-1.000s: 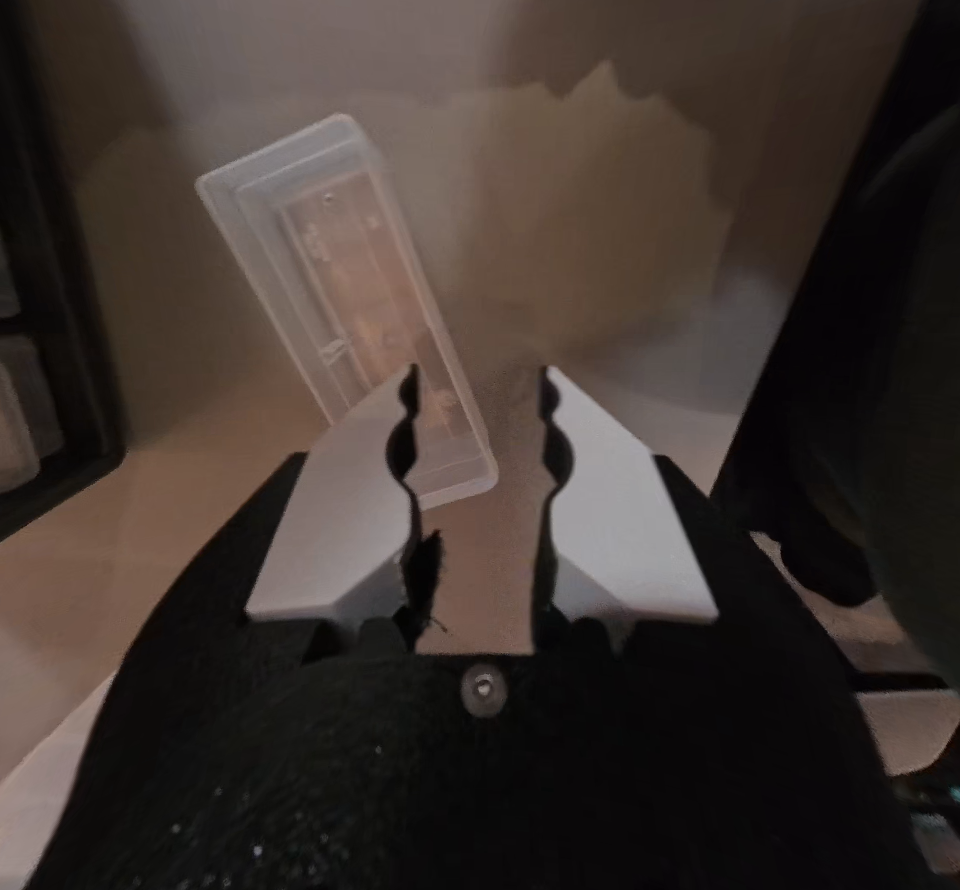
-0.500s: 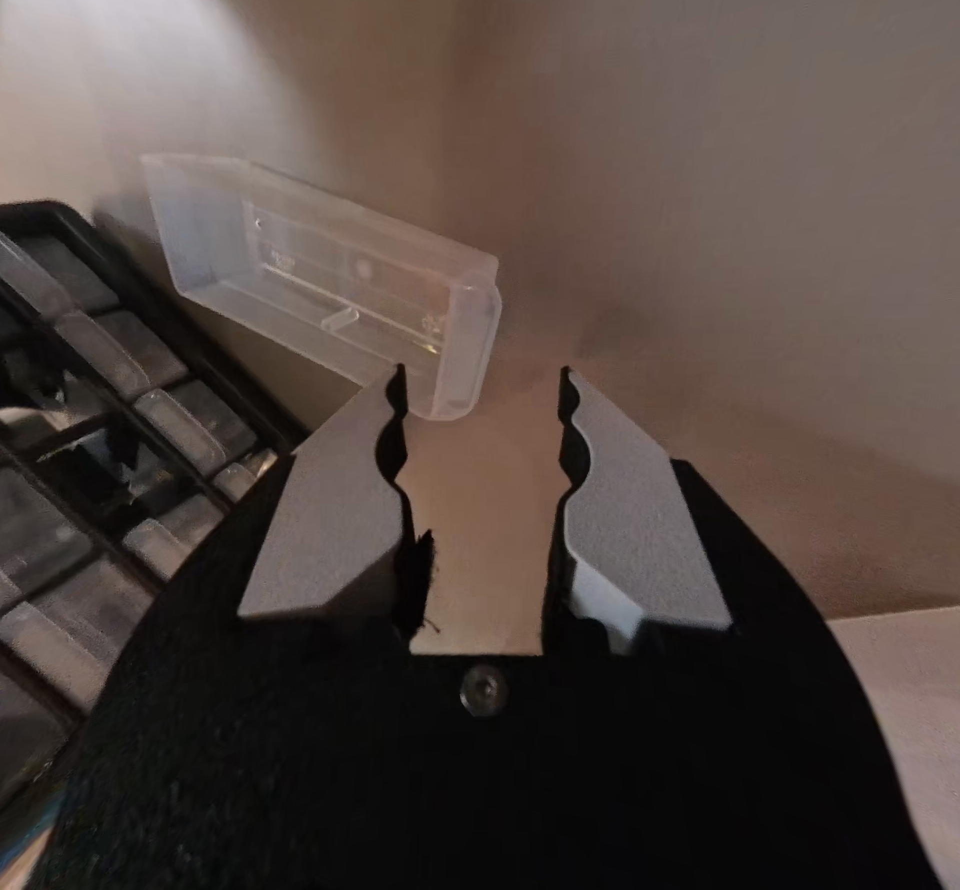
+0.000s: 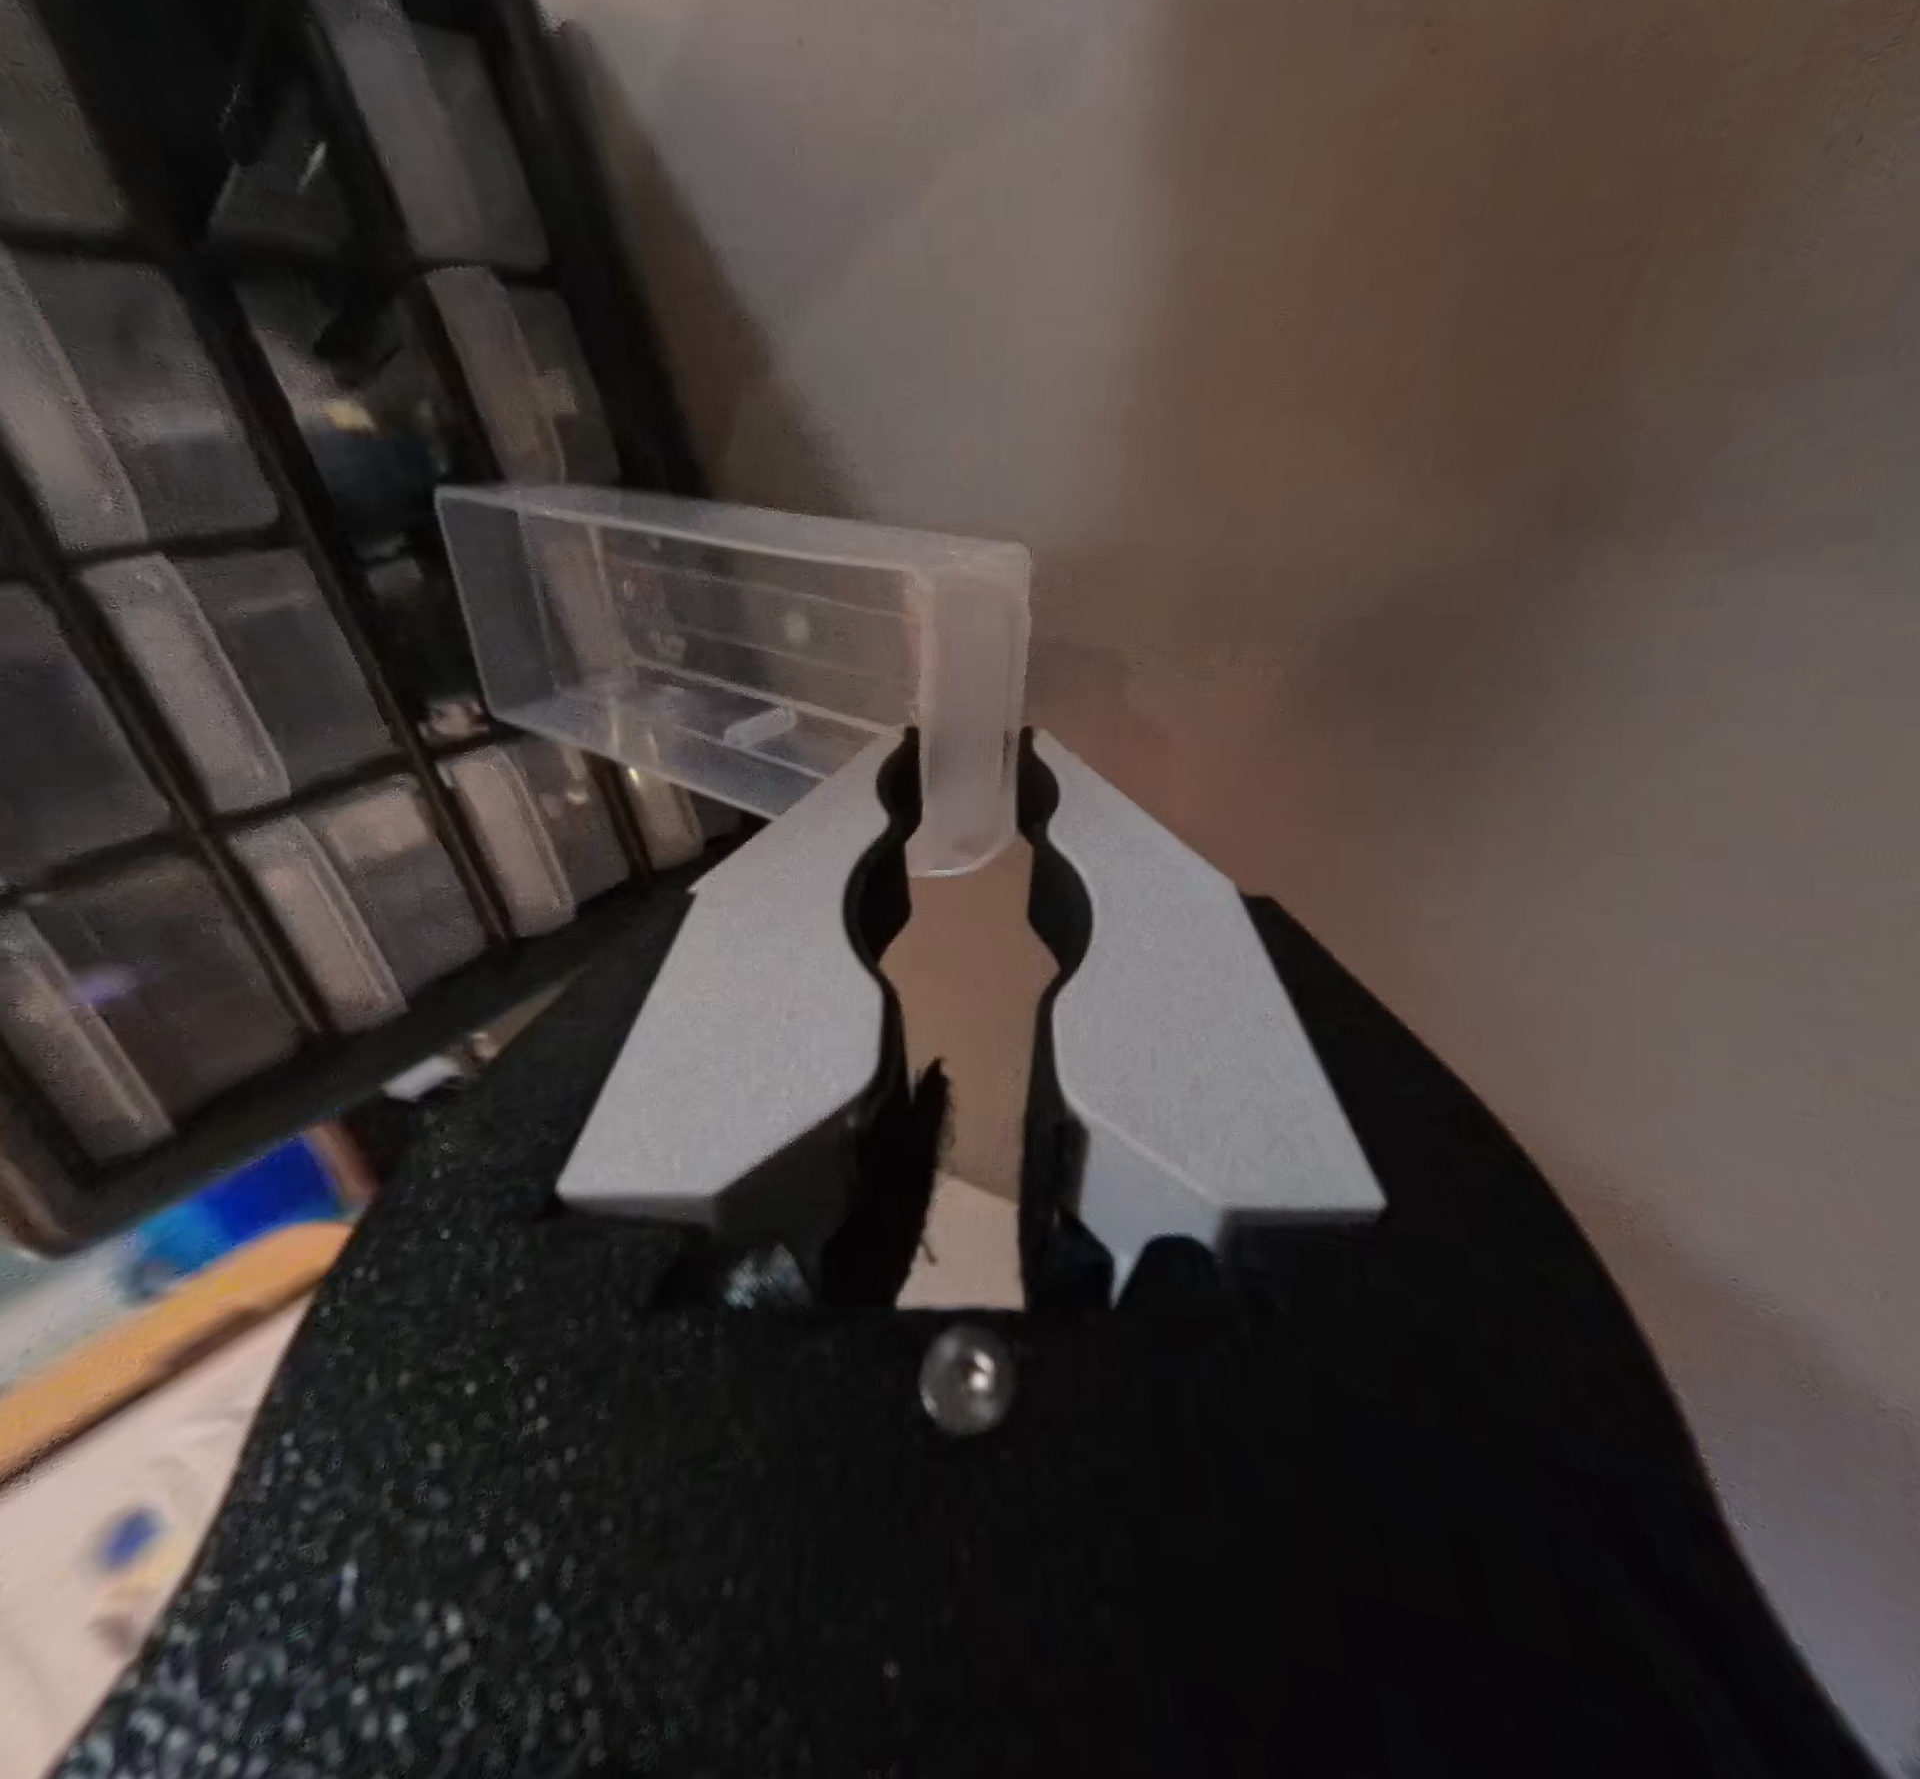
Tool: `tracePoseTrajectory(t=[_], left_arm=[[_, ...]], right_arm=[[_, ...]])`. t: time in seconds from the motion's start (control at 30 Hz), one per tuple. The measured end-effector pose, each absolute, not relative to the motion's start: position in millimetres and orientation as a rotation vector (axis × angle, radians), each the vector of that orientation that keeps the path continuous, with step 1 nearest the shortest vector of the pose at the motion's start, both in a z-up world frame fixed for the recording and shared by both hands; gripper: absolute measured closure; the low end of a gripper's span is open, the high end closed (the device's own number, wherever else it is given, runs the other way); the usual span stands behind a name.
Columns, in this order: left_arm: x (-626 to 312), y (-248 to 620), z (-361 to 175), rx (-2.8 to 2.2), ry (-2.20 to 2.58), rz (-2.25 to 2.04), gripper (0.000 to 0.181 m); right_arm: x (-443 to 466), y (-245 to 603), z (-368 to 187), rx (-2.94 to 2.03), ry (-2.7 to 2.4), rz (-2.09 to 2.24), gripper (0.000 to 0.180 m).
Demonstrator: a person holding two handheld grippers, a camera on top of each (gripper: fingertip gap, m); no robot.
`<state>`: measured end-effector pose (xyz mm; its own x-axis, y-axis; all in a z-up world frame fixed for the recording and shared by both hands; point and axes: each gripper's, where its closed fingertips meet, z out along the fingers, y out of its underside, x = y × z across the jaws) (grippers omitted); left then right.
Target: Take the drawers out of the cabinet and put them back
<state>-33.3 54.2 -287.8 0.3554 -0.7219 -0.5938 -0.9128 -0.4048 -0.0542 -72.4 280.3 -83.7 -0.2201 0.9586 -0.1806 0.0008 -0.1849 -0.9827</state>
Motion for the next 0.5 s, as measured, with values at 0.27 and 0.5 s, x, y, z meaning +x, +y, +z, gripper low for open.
tracePoseTrajectory(t=[0.27,0.5], left_arm=[[-7,80,-270,-2.445,1.149,0.583,0.165],[-23,89,-269,-2.507,1.089,0.599,0.165]], right_arm=[[-72,280,-83,-1.212,-1.262,1.533,0.180],[-71,279,-83,-1.208,-1.261,1.548,0.180]])
